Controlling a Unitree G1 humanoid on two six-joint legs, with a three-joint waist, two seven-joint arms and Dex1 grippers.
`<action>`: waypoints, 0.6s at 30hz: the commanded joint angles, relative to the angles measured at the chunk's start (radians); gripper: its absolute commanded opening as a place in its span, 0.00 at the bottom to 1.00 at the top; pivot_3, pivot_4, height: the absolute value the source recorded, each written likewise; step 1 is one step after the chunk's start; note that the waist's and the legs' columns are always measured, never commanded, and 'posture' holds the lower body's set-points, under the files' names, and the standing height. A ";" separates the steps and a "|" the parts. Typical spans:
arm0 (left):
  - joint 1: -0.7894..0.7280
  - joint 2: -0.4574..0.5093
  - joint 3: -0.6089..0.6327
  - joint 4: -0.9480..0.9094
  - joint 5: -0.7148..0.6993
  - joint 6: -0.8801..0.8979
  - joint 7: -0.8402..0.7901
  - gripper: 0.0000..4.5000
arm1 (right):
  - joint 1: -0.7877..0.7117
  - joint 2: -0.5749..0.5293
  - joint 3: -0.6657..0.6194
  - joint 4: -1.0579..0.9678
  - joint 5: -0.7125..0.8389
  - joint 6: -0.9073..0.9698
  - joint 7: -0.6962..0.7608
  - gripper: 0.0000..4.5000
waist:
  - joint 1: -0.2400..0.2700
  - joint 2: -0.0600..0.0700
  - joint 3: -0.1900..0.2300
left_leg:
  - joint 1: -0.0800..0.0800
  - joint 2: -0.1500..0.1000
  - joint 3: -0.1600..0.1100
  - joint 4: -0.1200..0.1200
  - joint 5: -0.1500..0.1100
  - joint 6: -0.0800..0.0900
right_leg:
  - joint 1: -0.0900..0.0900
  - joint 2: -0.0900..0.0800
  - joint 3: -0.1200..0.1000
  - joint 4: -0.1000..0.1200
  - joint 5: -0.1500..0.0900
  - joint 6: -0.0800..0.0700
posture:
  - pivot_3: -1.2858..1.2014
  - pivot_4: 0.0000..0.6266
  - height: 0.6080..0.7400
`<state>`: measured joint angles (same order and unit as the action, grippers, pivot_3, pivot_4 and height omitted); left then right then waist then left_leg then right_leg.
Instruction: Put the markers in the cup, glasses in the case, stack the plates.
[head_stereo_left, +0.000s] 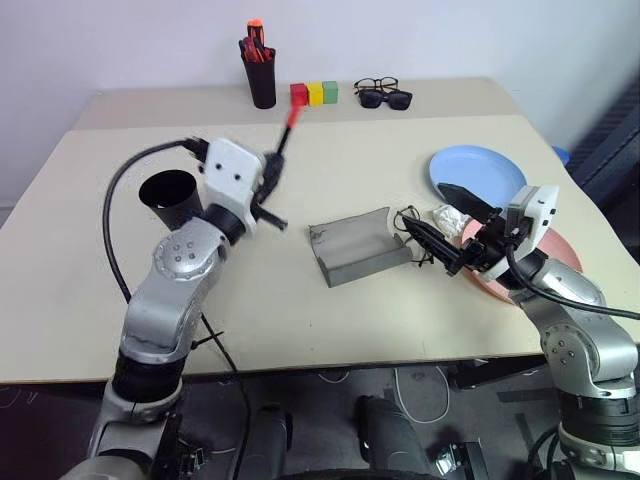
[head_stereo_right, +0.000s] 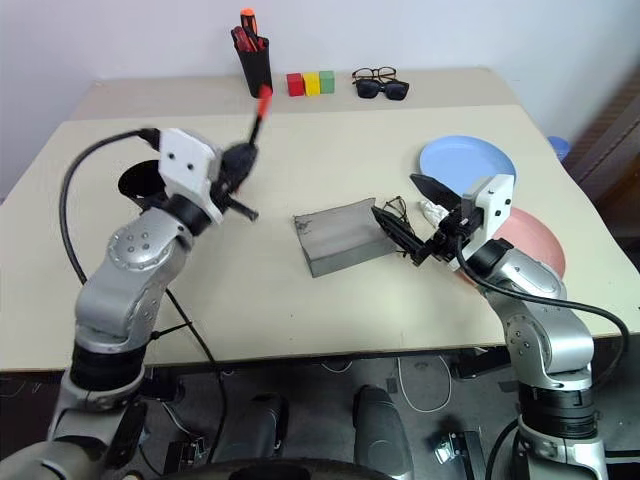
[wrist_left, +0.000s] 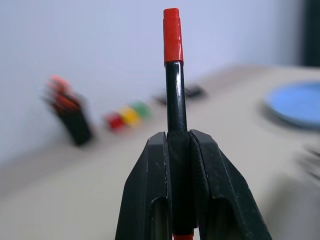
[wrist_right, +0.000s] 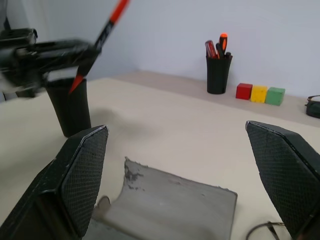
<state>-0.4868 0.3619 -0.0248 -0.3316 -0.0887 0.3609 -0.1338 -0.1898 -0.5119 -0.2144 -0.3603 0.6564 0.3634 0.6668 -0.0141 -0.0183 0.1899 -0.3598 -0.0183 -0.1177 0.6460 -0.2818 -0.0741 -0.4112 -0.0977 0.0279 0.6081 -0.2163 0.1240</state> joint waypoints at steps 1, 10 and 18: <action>-0.022 0.009 0.057 0.145 0.140 -0.242 0.126 0.01 | -0.022 0.021 -0.008 -0.051 0.041 -0.004 -0.007 1.00 | 0.001 0.000 0.000 | 0.000 0.000 0.000 0.000 0.000 0.000 | 0.000 0.000 0.000 0.000 0.000 0.000 | 0.52 0.24 1.00; -0.030 0.004 0.117 0.389 0.294 -0.493 0.335 0.01 | 0.023 -0.022 0.000 -0.082 0.118 0.031 0.113 1.00 | 0.007 0.000 0.000 | -0.002 0.000 0.000 0.000 0.000 0.001 | 0.000 0.000 0.000 -0.003 0.003 0.003 | 0.52 0.24 1.00; -0.012 0.000 0.146 0.415 0.305 -0.479 0.367 0.01 | 0.069 -0.082 0.019 -0.079 0.083 0.005 0.223 1.00 | 0.000 0.000 0.000 | -0.003 0.000 0.000 0.000 -0.001 0.001 | 0.000 0.000 -0.001 -0.006 0.004 0.006 | 0.52 0.24 1.00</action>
<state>-0.4924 0.3551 0.0957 0.0984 0.2041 -0.1055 0.2197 -0.1195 -0.5813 -0.1901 -0.4009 0.7370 0.3917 0.8746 -0.0138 -0.0183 0.1900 -0.3630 -0.0184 -0.1178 0.6458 -0.2823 -0.0732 -0.4112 -0.0977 0.0273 0.6027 -0.2126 0.1299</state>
